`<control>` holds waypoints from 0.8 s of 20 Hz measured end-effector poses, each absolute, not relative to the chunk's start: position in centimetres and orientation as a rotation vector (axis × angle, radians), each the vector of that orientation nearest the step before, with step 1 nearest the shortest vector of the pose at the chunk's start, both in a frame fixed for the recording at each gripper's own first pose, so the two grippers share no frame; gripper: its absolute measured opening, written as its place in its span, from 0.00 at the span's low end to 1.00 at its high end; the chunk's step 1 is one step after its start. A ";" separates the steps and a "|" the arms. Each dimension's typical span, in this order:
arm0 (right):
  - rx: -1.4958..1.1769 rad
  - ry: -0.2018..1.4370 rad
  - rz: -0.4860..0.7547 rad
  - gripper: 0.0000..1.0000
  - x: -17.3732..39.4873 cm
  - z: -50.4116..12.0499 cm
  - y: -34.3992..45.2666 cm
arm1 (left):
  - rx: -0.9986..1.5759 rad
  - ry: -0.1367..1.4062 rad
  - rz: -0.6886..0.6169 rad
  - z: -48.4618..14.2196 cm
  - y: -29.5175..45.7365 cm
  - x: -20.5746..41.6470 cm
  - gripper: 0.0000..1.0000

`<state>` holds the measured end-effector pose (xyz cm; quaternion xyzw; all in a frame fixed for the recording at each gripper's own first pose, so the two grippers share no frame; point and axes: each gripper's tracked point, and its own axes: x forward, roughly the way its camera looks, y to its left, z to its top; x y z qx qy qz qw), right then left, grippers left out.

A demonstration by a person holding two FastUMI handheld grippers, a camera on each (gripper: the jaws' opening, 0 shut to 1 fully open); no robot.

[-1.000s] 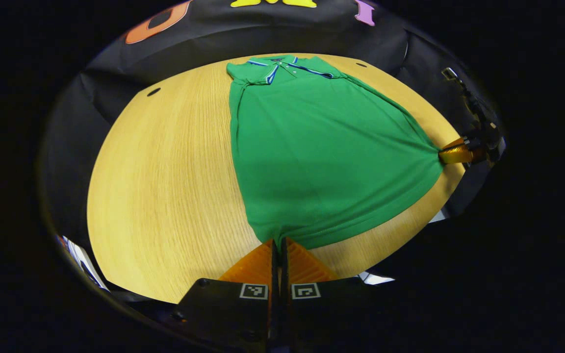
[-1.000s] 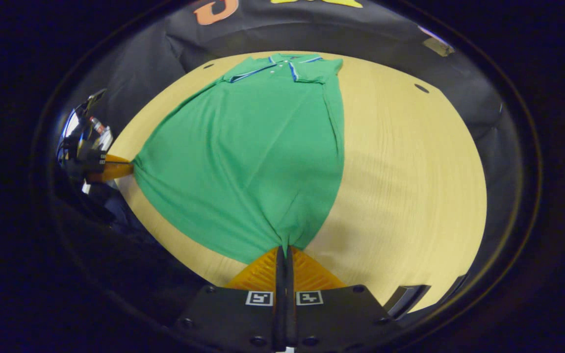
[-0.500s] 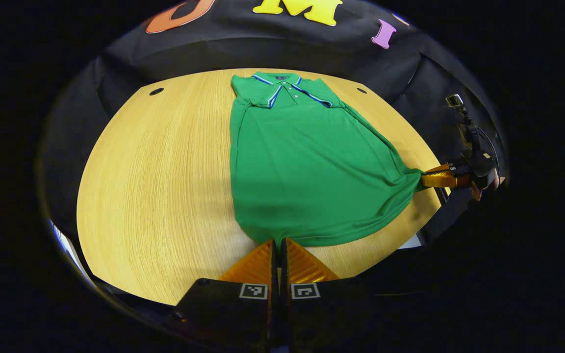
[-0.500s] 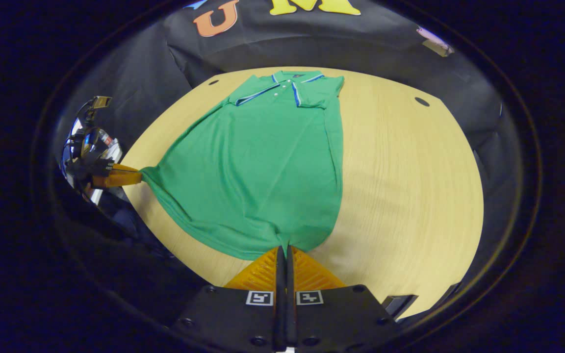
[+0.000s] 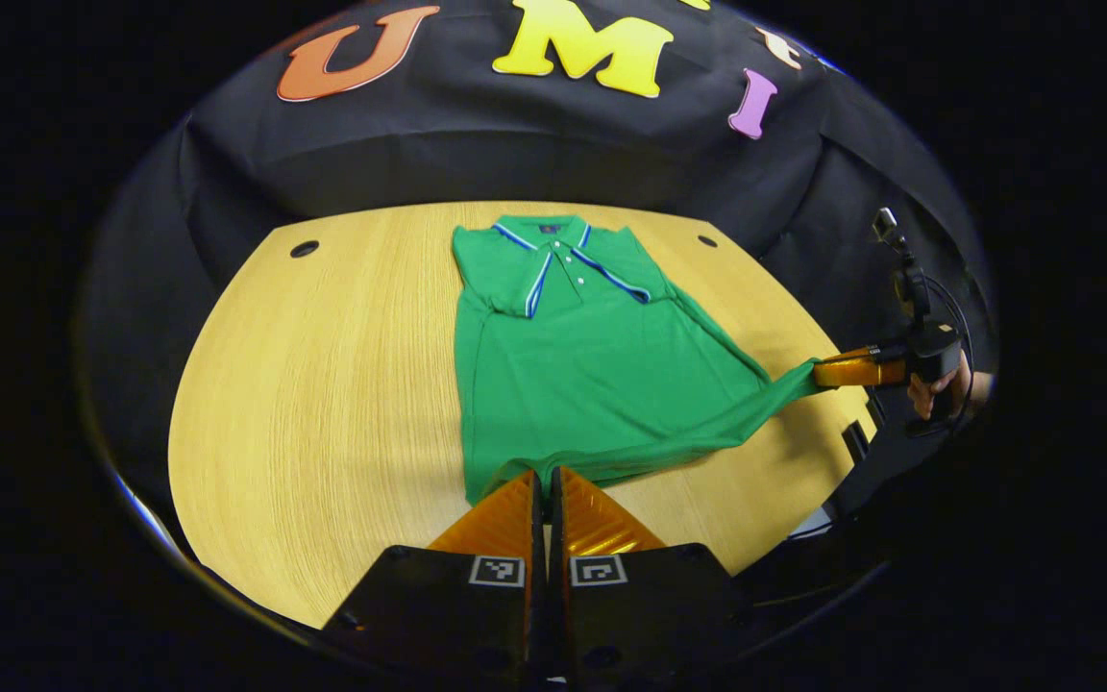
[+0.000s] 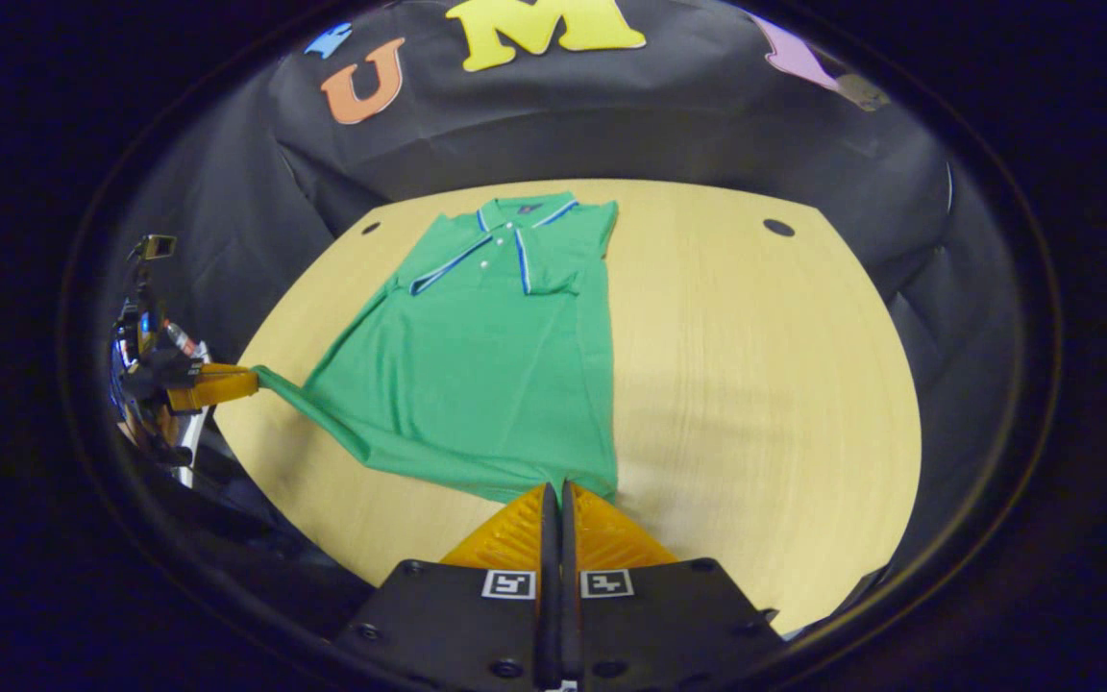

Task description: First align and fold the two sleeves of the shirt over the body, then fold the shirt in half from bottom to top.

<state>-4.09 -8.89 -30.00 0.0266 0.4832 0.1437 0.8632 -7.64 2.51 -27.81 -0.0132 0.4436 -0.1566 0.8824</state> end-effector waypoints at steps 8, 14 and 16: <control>0.060 0.886 0.268 0.02 5.5 -25.6 -8.3 | -0.049 0.835 -0.328 -25.5 2.7 0.7 0.03; 0.057 0.852 0.269 0.02 10.0 -23.8 -7.3 | -0.074 0.745 -0.296 -22.4 4.4 7.5 0.08; 0.058 0.832 0.270 0.02 12.3 -22.7 -6.8 | -0.074 0.716 -0.295 -21.7 4.7 9.8 0.03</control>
